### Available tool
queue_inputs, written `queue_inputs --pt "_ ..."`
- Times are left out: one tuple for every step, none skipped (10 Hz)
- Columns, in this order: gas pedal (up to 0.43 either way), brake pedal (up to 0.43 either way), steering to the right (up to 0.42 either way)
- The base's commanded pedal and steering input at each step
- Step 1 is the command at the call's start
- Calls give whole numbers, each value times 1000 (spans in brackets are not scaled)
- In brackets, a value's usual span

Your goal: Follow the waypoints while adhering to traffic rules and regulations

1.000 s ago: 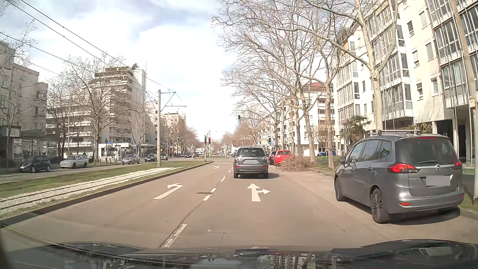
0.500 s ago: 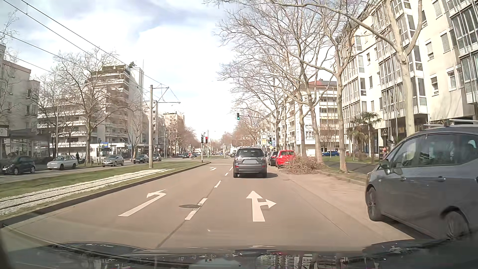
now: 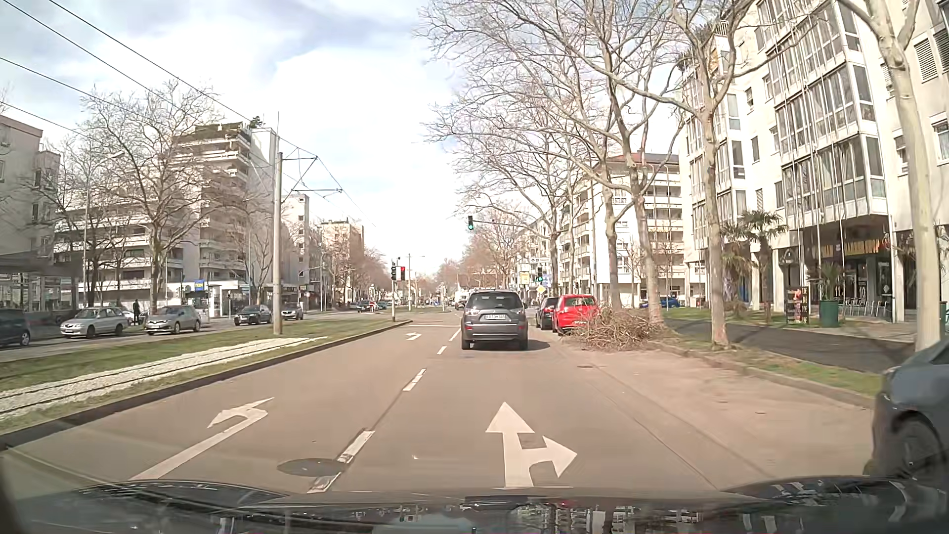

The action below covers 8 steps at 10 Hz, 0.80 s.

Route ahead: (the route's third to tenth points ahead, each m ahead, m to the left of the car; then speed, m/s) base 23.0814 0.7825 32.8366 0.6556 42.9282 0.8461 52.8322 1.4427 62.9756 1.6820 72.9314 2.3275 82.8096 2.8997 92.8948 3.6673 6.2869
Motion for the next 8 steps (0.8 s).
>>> queue_inputs --pt "260 0 3" --pt "260 0 2" --pt "260 0 2" --pt "260 0 2" --pt "197 0 2" --pt "189 0 2" --pt "189 0 2" --pt "189 0 2"
